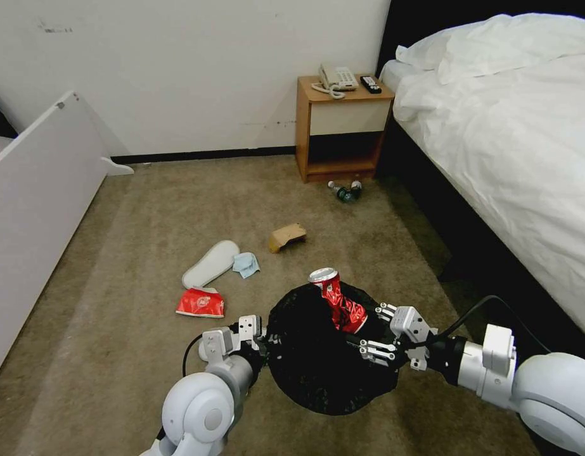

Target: Pick up the trash bin, then pick up the garbage from the floor and place it into the trash bin.

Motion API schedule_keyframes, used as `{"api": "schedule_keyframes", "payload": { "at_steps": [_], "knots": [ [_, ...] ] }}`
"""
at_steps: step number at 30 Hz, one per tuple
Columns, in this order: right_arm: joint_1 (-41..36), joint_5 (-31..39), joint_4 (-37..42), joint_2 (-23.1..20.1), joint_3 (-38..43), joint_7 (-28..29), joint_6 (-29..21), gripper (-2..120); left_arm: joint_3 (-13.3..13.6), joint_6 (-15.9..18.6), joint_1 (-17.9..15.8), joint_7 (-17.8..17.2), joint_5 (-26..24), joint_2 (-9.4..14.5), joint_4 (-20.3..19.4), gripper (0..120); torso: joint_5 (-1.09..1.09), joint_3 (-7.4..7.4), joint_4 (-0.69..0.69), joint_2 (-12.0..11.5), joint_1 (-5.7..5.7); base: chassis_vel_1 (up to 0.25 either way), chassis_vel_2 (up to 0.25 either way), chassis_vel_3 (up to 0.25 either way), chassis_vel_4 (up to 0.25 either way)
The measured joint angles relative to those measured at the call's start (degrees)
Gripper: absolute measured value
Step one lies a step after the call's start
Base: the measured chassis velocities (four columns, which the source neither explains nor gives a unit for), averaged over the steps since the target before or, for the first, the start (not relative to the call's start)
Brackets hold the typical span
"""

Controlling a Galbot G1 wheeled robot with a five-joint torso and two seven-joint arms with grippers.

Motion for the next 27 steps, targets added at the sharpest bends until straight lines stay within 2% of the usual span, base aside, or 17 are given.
{"api": "schedule_keyframes", "payload": {
  "at_steps": [2, 4, 5, 7, 8, 10, 13, 20, 27],
  "knots": [
    [0.0, 0.0, 0.0, 0.0, 0.0, 0.0, 0.0, 60, 0.0, 0.0, 0.0, 0.0, 0.0, 0.0, 0.0, 0, 0.0, 0.0, 0.0, 0.0, 0.0, 0.0, 0.0, 0.0, 0.0],
    [0.0, -0.1, -0.2, 0.1, -0.1, -0.1, 0.0, 72, -0.4, 0.0, 0.2, 0.2, 0.0, 0.1, -0.2, 0, 0.0, 0.0, 0.0, 0.0, 0.0, 0.0, 0.0, 0.0, 0.0],
    [0.0, -0.1, -0.2, 0.1, -0.1, -0.1, 0.0, 72, -0.4, 0.0, 0.2, 0.2, 0.0, 0.1, -0.2, 0, 0.0, 0.0, 0.0, 0.0, 0.0, 0.0, 0.0, 0.0, 0.0],
    [0.0, -0.1, -0.4, 0.2, -0.1, -0.1, 0.0, 82, -0.6, 0.0, 0.4, 0.3, 0.0, 0.2, -0.4, 0, 0.0, 0.0, 0.0, 0.0, 0.0, 0.0, 0.0, 0.0, 0.0],
    [0.0, -0.1, -0.4, 0.2, -0.1, -0.1, 0.0, 82, -0.6, 0.0, 0.4, 0.3, 0.0, 0.2, -0.4, 0, 0.0, 0.0, 0.0, 0.0, 0.0, 0.0, 0.0, 0.0, 0.0],
    [0.0, -0.2, -0.6, 0.4, -0.1, -0.1, 0.0, 93, -0.8, 0.0, 0.5, 0.3, 0.0, 0.1, -0.6, 0, 0.0, 0.0, 0.0, 0.0, 0.0, 0.0, 0.0, 0.0, 0.0],
    [0.0, -0.4, -0.7, 0.7, -0.3, -0.1, 0.0, 99, -1.0, 0.0, 0.8, 0.8, 0.4, 0.2, -0.7, 0, 0.0, 0.0, 0.0, 0.0, 0.0, 0.0, 0.0, 0.0, 0.0],
    [0.0, -1.1, -1.0, 1.6, -0.6, -0.1, -0.1, 100, -1.6, -0.1, 1.0, 1.2, 0.6, 1.2, -0.8, 0, 0.0, 0.0, 0.0, 0.0, 0.0, 0.0, 0.0, 0.0, 0.0],
    [-0.1, -1.3, -1.0, 2.0, -0.4, -0.1, -0.1, 100, -1.7, -0.3, -0.2, 1.7, 0.5, 1.5, -0.3, 0, 0.0, 0.0, 0.0, 0.0, 0.0, 0.0, 0.0, 0.0, 0.0]
  ]
}}
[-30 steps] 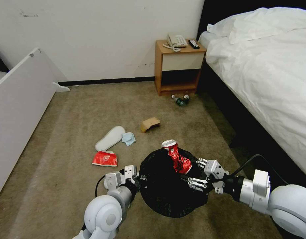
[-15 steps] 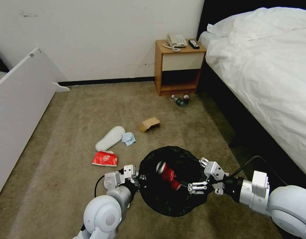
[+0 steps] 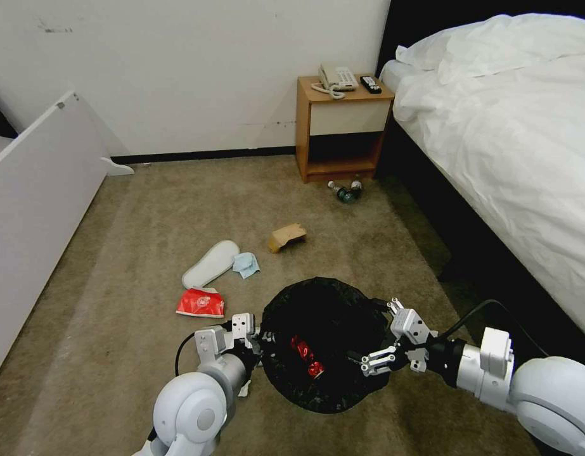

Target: Pick up the trash bin, then pick up the garbage from the floor and place it into the trash bin.

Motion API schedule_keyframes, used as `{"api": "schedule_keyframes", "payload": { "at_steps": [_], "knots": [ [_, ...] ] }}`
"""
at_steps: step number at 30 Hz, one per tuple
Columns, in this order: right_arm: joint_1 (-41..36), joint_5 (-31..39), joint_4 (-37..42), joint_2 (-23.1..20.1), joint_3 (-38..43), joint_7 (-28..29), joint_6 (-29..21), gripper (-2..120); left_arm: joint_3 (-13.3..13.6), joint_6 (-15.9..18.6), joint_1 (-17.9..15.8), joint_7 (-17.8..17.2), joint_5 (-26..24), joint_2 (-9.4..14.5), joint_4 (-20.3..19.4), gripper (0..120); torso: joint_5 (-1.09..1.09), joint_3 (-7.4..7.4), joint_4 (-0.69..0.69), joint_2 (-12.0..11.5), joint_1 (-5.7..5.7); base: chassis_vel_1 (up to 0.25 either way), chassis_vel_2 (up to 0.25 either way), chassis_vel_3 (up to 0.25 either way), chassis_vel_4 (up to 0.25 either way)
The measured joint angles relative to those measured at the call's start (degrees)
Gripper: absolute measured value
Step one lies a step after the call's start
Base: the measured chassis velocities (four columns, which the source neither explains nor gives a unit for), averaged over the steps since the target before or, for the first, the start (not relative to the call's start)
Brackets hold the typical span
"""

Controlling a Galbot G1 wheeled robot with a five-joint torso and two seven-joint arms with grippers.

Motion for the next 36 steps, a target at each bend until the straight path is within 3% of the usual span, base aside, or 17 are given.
{"api": "schedule_keyframes", "payload": {
  "at_steps": [9, 14, 24, 36],
  "knots": [
    [-0.3, 1.2, 0.8, -0.1, 2.3, 0.0, 0.2, 100, -0.9, -0.5, -3.4, 0.1, -2.0, 2.3, 1.0, 0, 0.0, 0.0, 0.0, 0.0, 0.0, 0.0, 0.0, 0.0, 0.0],
    [0.1, 2.4, 1.2, -0.2, 3.3, 0.0, 0.3, 100, -1.1, -0.8, -6.4, 0.5, -3.5, 5.2, 2.2, 0, 0.0, 0.0, 0.0, 0.0, 0.0, 0.0, 0.0, 0.0, 0.0],
    [0.0, 3.8, 1.3, -0.3, 5.2, 0.0, 0.5, 100, 0.0, -1.2, -12.4, 0.9, -6.4, 8.4, 4.7, 0, 0.0, 0.01, 0.0, 0.0, 0.0, 0.0, 0.0, 0.0, 0.0],
    [-0.5, 5.5, 1.7, -0.7, 8.6, 0.2, 0.6, 100, 1.6, -1.4, -15.1, 0.8, -7.9, 9.7, 6.5, 0, 0.0, 0.0, 0.0, 0.0, 0.0, 0.0, 0.0, 0.0, 0.0]
  ]
}}
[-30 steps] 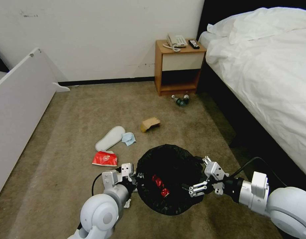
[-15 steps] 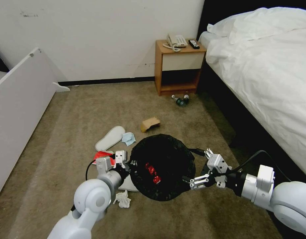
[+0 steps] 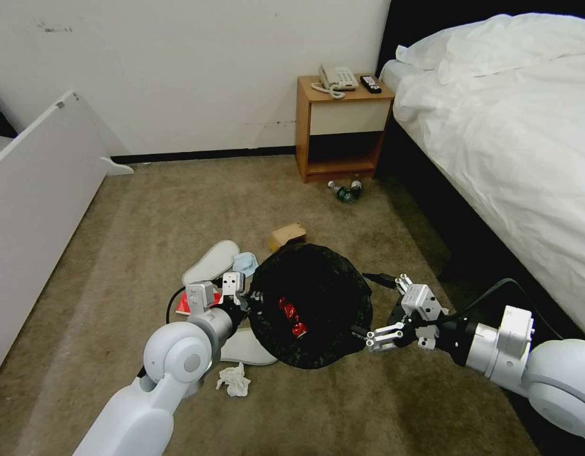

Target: Pick up the trash bin, then pick up the garbage from the floor and place it into the trash bin.

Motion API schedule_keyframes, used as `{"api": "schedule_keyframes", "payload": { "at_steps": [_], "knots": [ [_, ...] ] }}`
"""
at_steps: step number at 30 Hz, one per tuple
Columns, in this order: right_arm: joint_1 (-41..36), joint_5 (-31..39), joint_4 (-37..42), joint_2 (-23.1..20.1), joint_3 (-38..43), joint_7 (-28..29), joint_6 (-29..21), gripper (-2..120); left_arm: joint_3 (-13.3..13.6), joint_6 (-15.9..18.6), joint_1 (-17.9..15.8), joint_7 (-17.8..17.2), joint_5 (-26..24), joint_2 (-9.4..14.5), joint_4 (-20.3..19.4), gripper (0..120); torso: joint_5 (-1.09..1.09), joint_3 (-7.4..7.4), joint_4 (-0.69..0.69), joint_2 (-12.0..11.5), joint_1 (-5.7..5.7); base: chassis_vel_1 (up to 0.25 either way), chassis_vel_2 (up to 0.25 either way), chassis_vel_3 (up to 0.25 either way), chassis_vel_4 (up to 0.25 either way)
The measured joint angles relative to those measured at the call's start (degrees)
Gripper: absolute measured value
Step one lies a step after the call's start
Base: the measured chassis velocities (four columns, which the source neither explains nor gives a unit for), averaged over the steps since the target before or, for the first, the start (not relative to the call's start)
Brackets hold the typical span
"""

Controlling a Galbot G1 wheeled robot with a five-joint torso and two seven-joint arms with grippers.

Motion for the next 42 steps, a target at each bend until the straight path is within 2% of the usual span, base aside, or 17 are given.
{"api": "schedule_keyframes", "payload": {
  "at_steps": [6, 10, 13, 15, 17, 25, 28, 31, 32, 33, 34, 35, 36, 37, 39, 40, 42],
  "knots": [
    [-0.1, 4.9, 0.6, -1.7, 6.1, 1.5, 0.4, 100, -0.7, -0.2, -0.7, 0.0, -1.1, 1.2, 0.5, 0, 0.0, 0.0, 0.0, 0.0, 0.0, 0.0, 0.0, 0.0, 0.0],
    [-0.3, 9.0, -0.8, -3.7, 12.3, 3.8, 1.2, 100, -3.6, -0.6, 0.2, 0.6, -1.5, 2.6, 0.5, 0, -0.02, 0.0, 0.01, 0.0, 0.0, 0.0, 0.0, 0.0, 0.0],
    [-0.7, 9.9, -2.7, -4.2, 14.1, 5.7, 2.1, 100, -6.2, -1.0, 0.7, 1.9, -1.4, 3.7, 0.7, 0, -0.01, 0.0, 0.01, 0.0, 0.0, 0.0, 0.0, 0.0, 0.0],
    [-0.8, 10.0, -3.1, -4.2, 14.3, 6.2, 2.2, 100, -6.9, -1.1, 0.8, 2.2, -1.4, 4.0, 0.7, 0, -0.01, 0.0, 0.0, 0.0, 0.0, 0.0, 0.0, 0.0, 0.0],
    [-1.0, 9.8, -4.6, -3.6, 14.5, 7.6, 2.6, 100, -9.0, -1.5, 1.5, 3.4, -1.2, 5.3, 0.7, 0, 0.0, 0.0, 0.01, 0.0, 0.0, 0.0, 0.0, 0.0, 0.0],
    [-0.3, 7.7, -6.3, 1.4, 13.0, 9.1, 3.2, 100, -12.1, -1.7, 4.0, 3.7, -1.1, 6.5, -0.9, 0, 0.02, 0.0, -0.01, 0.0, 0.0, 0.0, 0.0, 0.0, 0.0],
    [-0.1, 6.1, -6.3, 4.4, 11.7, 9.5, 3.9, 100, -13.6, -1.7, 6.5, 2.9, -1.3, 6.6, -2.4, 0, -0.01, -0.01, -0.01, 0.0, 0.0, 0.0, 0.0, 0.0, 0.0],
    [0.4, 4.1, -5.8, 7.9, 9.6, 10.3, 4.2, 100, -16.4, -1.3, 11.3, 1.7, -2.1, 6.5, -5.3, 0, 0.02, -0.01, 0.01, 0.0, 0.0, 0.0, 0.0, 0.0, 0.0],
    [0.4, 4.1, -5.8, 7.9, 9.6, 10.3, 4.2, 100, -16.4, -1.3, 11.3, 1.7, -2.1, 6.5, -5.3, 0, 0.02, -0.01, 0.01, 0.0, 0.0, 0.0, 0.0, 0.0, 0.0],
    [0.7, 0.9, -5.5, 11.5, 7.8, 10.5, 4.7, 100, -19.3, -0.9, 16.3, 0.7, -3.4, 6.3, -8.2, 0, -0.04, -0.01, 0.01, 0.0, 0.0, 0.0, 0.0, 0.0, 0.0],
    [0.7, 0.9, -5.5, 11.5, 7.8, 10.5, 4.7, 100, -19.3, -0.9, 16.3, 0.7, -3.4, 6.3, -8.2, 0, -0.04, -0.01, 0.01, 0.0, 0.0, 0.0, 0.0, 0.0, 0.0],
    [0.7, -2.3, -5.3, 15.2, 6.4, 10.4, 4.9, 100, -21.8, -0.8, 20.8, 0.4, -3.4, 5.9, -10.5, 0, 0.01, -0.01, 0.02, 0.0, 0.0, 0.0, 0.0, 0.0, 0.0],
    [0.5, -4.6, -5.2, 17.6, 5.7, 10.3, 5.1, 100, -23.0, -0.8, 23.3, 0.4, -2.9, 5.5, -11.8, 0, -0.03, -0.01, 0.01, 0.0, 0.0, 0.0, 0.0, 0.0, 0.0],
    [0.5, -4.6, -5.2, 17.6, 5.7, 10.3, 5.1, 100, -23.0, -0.8, 23.3, 0.4, -2.9, 5.5, -11.8, 0, -0.03, -0.01, 0.01, 0.0, 0.0, 0.0, 0.0, 0.0, 0.0],
    [0.6, -9.9, -5.8, 23.8, 4.8, 9.3, 5.8, 100, -24.3, -0.9, 26.2, 0.6, -1.7, 4.2, -13.4, 0, -0.01, -0.01, 0.0, 0.0, 0.0, 0.0, 0.0, 0.0, 0.0],
    [0.6, -9.9, -5.8, 23.8, 4.8, 9.3, 5.8, 100, -24.3, -0.9, 26.2, 0.6, -1.7, 4.2, -13.4, 0, -0.01, -0.01, 0.0, 0.0, 0.0, 0.0, 0.0, 0.0, 0.0],
    [0.5, -12.8, -6.0, 27.3, 4.8, 9.4, 5.8, 100, -24.9, -1.0, 27.5, 0.8, -0.5, 3.4, -14.3, 0, 0.01, -0.02, -0.01, 0.0, 0.0, 0.0, 0.0, 0.0, 0.0]
  ]
}}
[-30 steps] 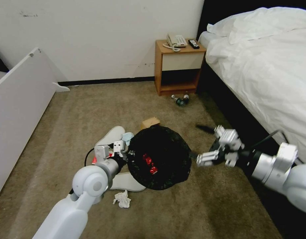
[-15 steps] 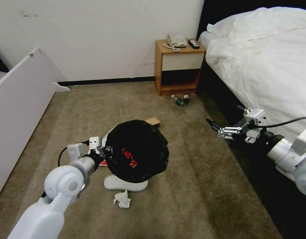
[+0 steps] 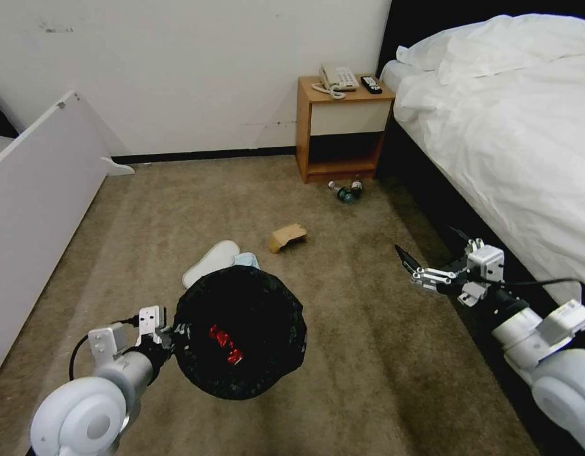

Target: Pick up the trash bin, then pick up the garbage from the floor and place it into the trash bin.

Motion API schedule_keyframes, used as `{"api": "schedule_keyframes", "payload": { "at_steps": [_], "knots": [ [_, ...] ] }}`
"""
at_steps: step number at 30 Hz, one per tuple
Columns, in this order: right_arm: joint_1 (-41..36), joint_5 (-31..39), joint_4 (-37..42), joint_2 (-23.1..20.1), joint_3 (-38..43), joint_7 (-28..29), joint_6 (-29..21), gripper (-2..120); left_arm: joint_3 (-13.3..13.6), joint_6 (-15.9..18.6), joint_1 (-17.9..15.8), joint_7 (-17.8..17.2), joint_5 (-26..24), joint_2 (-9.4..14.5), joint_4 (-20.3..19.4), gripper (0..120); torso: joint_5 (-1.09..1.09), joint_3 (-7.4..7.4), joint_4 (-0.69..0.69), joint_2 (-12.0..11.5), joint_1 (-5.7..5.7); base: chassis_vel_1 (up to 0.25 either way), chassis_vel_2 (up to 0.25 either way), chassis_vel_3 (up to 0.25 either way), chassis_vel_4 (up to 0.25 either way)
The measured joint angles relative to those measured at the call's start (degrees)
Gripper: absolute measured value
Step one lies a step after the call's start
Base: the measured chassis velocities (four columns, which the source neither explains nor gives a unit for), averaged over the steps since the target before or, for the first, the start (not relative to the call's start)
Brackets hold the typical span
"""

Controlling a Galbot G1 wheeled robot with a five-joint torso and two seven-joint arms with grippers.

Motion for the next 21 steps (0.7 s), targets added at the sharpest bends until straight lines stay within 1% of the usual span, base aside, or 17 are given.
{"api": "schedule_keyframes", "payload": {
  "at_steps": [1, 2, 3, 4, 5, 7, 8, 9, 10, 11, 13, 16, 19, 20, 21],
  "knots": [
    [0.0, 0.0, 0.0, 0.0, 0.0, 0.0, 0.0, 100, 0.0, 0.0, 0.0, 0.0, 0.0, 0.0, 0.0, 0, 0.0, 0.0, 0.0, 0.0, 0.0, 0.0, 0.0, 0.0, 0.0],
    [-0.2, -1.2, -0.3, 1.1, 0.2, 0.0, 0.2, 100, -0.2, -0.2, 0.4, 0.6, 1.9, -0.4, 0.0, 0, -0.01, 0.0, 0.0, 0.0, 0.0, 0.0, 0.0, 0.0, 0.0],
    [-0.6, -2.5, -0.6, 2.2, 0.7, -0.2, 0.5, 100, -0.3, -0.3, 0.8, 1.7, 4.7, -0.8, 0.0, 0, -0.02, 0.0, 0.02, 0.0, 0.0, 0.0, 0.0, 0.0, 0.0],
    [-0.6, -2.5, -0.6, 2.2, 0.7, -0.2, 0.5, 100, -0.3, -0.3, 0.8, 1.7, 4.7, -0.8, 0.0, 0, -0.02, 0.0, 0.02, 0.0, 0.0, 0.0, 0.0, 0.0, 0.0],
    [-0.8, -3.4, -0.8, 3.1, 1.2, -0.5, 0.6, 100, -0.3, -0.6, 1.1, 2.1, 6.0, -1.4, 0.0, 0, -0.01, 0.01, 0.02, 0.0, 0.0, 0.0, 0.0, 0.0, 0.0],
    [-1.4, -4.7, -0.8, 5.2, 1.8, -1.1, 0.9, 100, 0.0, -1.1, 1.3, 2.1, 6.7, -2.6, 0.0, 0, -0.02, 0.01, 0.02, 0.0, 0.0, 0.0, 0.0, 0.0, 0.0],
    [-1.4, -4.7, -0.8, 5.2, 1.8, -1.1, 0.9, 100, 0.0, -1.1, 1.3, 2.1, 6.7, -2.6, 0.0, 0, -0.02, 0.01, 0.02, 0.0, 0.0, 0.0, 0.0, 0.0, 0.0],
    [-1.8, -5.5, -0.8, 6.5, 1.9, -1.5, 1.1, 100, 0.1, -1.7, 1.5, 2.4, 8.1, -3.4, 0.3, 0, 0.0, 0.01, 0.0, 0.0, 0.0, 0.0, 0.0, 0.0, 0.0],
    [-2.1, -6.3, -0.8, 7.6, 2.0, -2.0, 1.2, 100, 0.3, -2.0, 1.8, 2.6, 9.0, -4.0, 0.4, 0, 0.0, 0.01, 0.01, 0.0, 0.0, 0.0, 0.0, 0.0, 0.0],
    [-2.1, -6.3, -0.8, 7.6, 2.0, -2.0, 1.2, 100, 0.3, -2.0, 1.8, 2.6, 9.0, -4.0, 0.4, 0, 0.0, 0.01, 0.01, 0.0, 0.0, 0.0, 0.0, 0.0, 0.0],
    [-2.7, -7.8, -0.8, 9.7, 2.0, -3.2, 1.6, 100, 0.6, -2.4, 2.3, 3.3, 10.5, -4.7, 0.5, 0, -0.02, 0.01, 0.02, 0.0, 0.0, 0.0, 0.0, 0.0, 0.0],
    [-3.3, -8.5, -0.7, 10.8, 1.8, -3.7, 1.7, 100, 0.6, -2.6, 2.6, 3.4, 11.2, -5.1, 0.5, 0, -0.01, 0.01, 0.02, 0.0, 0.0, 0.0, 0.0, 0.0, 0.0],
    [-4.3, -10.9, -0.6, 14.1, 1.6, -5.2, 2.5, 100, 0.8, -3.1, 3.1, 3.7, 12.3, -5.7, 0.4, 0, -0.01, 0.01, 0.02, 0.0, 0.0, 0.0, 0.0, 0.0, 0.0],
    [-4.3, -10.9, -0.6, 14.1, 1.6, -5.2, 2.5, 100, 0.8, -3.1, 3.1, 3.7, 12.3, -5.7, 0.4, 0, -0.01, 0.01, 0.02, 0.0, 0.0, 0.0, 0.0, 0.0, 0.0],
    [-4.9, -11.8, -0.5, 15.5, 1.6, -5.7, 2.7, 100, 0.8, -3.2, 3.4, 3.9, 12.9, -5.8, 0.3, 0, -0.01, 0.01, 0.02, 0.0, 0.0, 0.0, 0.0, 0.0, 0.0]
  ]
}}
